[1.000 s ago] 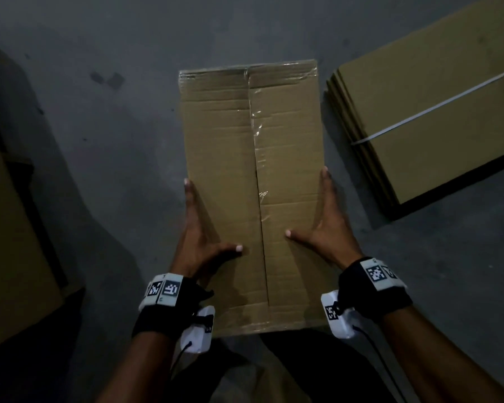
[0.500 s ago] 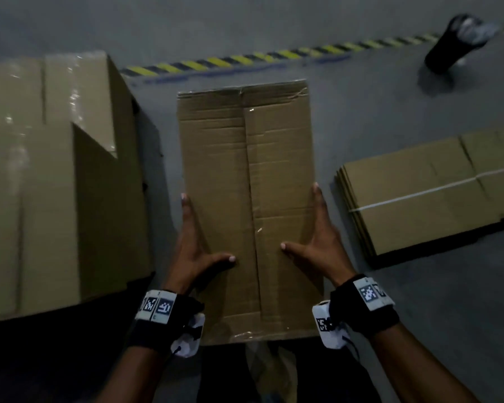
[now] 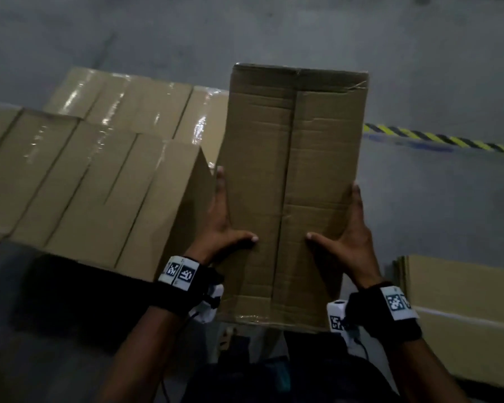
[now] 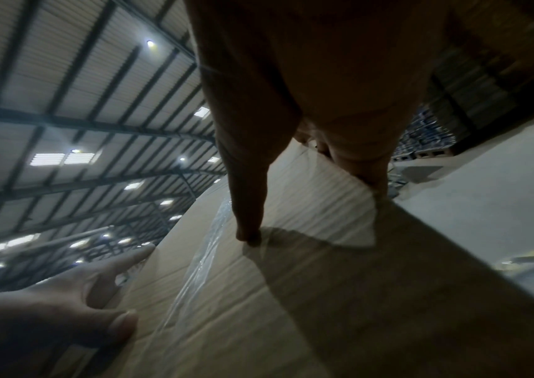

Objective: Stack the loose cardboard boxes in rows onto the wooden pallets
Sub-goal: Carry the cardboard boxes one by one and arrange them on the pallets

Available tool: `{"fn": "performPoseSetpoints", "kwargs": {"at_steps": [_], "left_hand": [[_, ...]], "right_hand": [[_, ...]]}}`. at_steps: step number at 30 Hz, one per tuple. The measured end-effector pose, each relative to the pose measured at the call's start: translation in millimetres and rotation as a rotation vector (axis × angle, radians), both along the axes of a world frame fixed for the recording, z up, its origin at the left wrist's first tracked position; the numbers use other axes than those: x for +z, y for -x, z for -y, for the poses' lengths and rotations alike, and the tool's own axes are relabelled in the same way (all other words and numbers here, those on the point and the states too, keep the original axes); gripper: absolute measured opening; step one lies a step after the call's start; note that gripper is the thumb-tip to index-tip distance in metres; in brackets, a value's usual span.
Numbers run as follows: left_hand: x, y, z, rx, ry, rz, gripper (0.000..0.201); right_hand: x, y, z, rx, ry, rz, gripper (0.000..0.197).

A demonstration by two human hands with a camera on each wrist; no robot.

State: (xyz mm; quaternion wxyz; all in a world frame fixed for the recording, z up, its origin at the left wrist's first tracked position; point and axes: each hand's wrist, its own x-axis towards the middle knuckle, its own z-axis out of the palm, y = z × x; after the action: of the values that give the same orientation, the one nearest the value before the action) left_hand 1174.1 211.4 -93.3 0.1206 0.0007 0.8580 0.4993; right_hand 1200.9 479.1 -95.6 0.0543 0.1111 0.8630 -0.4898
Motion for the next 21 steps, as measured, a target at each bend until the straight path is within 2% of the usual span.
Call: {"fn": "performPoseSetpoints", "kwargs": {"at_steps": [9,16,21], "left_hand": [[45.8,104.3,-55.6,0.241,-0.009,-0.039,0.152],[46.3,167.6,-86.0,0.411,-0.054,-0.112,0.153],[42.0,234.1,-93.6,0.528,-0.099,-0.126,0.152]], "right_hand": [[52.7,166.6,-58.8,0.281,-0.036,-0.094,0.128],[85.1,285.8,-74.7,0.465,-0.070,-0.215,0.122],[97.1,375.9,-68.6,0.583,-0.134,-0.214,0.120]]}}
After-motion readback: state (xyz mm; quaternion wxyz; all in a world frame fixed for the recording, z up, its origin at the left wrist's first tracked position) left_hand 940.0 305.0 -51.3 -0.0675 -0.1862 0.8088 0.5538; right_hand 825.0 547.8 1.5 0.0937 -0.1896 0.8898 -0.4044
